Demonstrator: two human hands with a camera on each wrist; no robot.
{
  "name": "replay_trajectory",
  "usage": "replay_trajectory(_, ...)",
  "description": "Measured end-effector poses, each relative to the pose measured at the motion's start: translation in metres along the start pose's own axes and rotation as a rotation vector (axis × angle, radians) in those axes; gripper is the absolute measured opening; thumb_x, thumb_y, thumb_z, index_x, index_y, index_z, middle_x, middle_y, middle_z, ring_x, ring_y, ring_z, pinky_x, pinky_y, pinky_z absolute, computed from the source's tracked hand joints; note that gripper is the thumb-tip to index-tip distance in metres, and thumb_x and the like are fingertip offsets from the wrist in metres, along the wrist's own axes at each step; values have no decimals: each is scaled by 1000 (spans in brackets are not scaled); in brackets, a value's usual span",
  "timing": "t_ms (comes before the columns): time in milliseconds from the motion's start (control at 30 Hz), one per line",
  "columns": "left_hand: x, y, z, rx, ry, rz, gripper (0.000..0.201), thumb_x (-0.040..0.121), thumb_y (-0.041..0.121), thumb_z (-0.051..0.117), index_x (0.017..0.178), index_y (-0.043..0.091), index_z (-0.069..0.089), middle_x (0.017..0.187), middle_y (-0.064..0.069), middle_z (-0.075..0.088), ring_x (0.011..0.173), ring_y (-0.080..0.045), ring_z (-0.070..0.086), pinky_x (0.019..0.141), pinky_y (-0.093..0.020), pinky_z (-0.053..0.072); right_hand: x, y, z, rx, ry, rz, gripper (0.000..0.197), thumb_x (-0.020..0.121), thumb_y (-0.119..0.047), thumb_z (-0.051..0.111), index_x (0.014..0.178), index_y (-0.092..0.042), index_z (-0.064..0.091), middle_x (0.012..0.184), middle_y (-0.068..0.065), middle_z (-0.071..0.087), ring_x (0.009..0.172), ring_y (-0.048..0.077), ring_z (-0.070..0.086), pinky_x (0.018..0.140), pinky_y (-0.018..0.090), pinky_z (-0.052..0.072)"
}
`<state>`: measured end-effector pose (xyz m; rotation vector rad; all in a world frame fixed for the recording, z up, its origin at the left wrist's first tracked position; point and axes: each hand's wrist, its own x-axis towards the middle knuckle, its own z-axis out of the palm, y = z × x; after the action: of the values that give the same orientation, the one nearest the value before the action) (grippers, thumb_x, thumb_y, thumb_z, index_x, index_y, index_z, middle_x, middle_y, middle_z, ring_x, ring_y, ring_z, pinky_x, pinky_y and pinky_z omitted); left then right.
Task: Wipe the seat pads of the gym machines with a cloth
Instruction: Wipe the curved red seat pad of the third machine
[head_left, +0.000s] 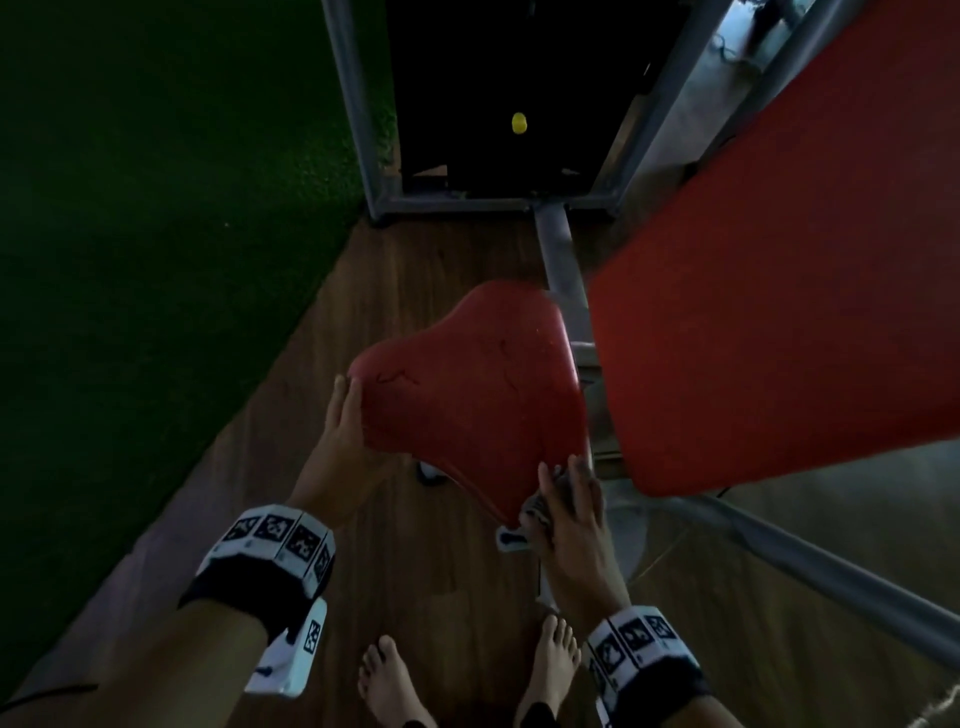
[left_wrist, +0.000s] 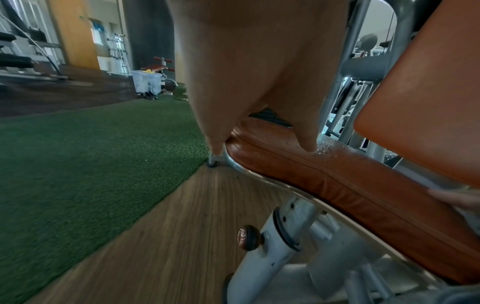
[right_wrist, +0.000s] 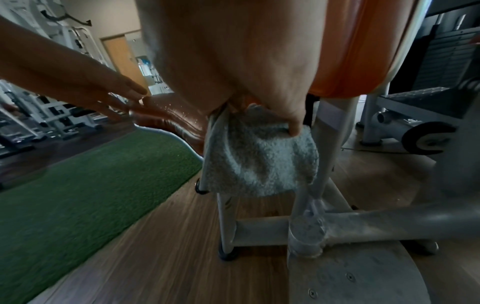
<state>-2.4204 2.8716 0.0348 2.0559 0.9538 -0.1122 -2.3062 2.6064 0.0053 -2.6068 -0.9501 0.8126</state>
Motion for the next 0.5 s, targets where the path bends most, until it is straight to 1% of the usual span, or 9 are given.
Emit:
replay_trajectory(67,2,1,6,-5,15,-33,110,83,35,72,154,18,-10,162,-2,-15,143,-12,5,112,-41,27,2,7,4,139,62,-8,76,90,-65,24,150,-33,-12,159,-6,-16,148,26,-3,116,51,25)
replay_trajectory(100,4,2,7,22,44,-43,109,83,34,72,154,19,-10,161,-1,-16,144,-16,11,110,-41,31,1,8,6,211,128,1,80,93,-61,34,152,-31,-11,161,-5,-8,148,20,2,116,46,27)
replay_trajectory(167,5,2,10,62,81,-57,108,84,33,72,154,18,-9,161,0,-16,146,-25,18,107,-41,36,-7,12,12,295,239,20,81,90,-53,48,154,-26,5,161,-6,3,145,7,11,111,34,35)
replay_trajectory(200,7,-2,12,92,97,-48,108,83,35,72,154,18,-8,161,-1,-16,145,-28,22,106,-42,38,-10,14,15,310,278,14,77,89,-53,49,153,-25,17,160,-8,6,142,5,15,107,32,38)
replay_trajectory(233,8,-4,13,120,106,-46,109,82,38,72,154,19,-7,161,-1,-15,144,-31,25,105,-45,40,-12,15,17,302,306,-1,70,90,-54,46,150,-23,28,159,-7,12,141,8,20,104,32,41)
replay_trajectory(300,8,-8,14,157,113,-50,109,82,43,71,154,21,-7,162,0,-14,141,-34,32,105,-52,41,-7,16,21,225,358,-71,58,94,-52,43,141,-18,46,154,0,25,137,21,31,102,41,44)
replay_trajectory(333,8,-10,15,162,121,-51,108,82,45,70,154,23,-7,162,2,-13,139,-33,34,105,-55,40,-2,15,23,179,372,-90,55,93,-50,44,136,-15,52,151,3,29,133,25,33,100,45,45)
replay_trajectory(433,6,-13,15,194,141,-51,105,82,50,67,153,28,-7,162,6,-12,133,-30,44,103,-58,40,10,9,21,61,368,-63,54,92,-49,42,130,-15,58,141,7,38,124,26,38,94,50,48)
replay_trajectory(500,6,-12,16,238,160,-53,103,82,54,64,154,25,-4,162,4,-9,135,-29,42,102,-58,40,8,6,17,17,346,-34,55,91,-51,41,130,-17,58,136,6,41,119,25,40,89,49,49)
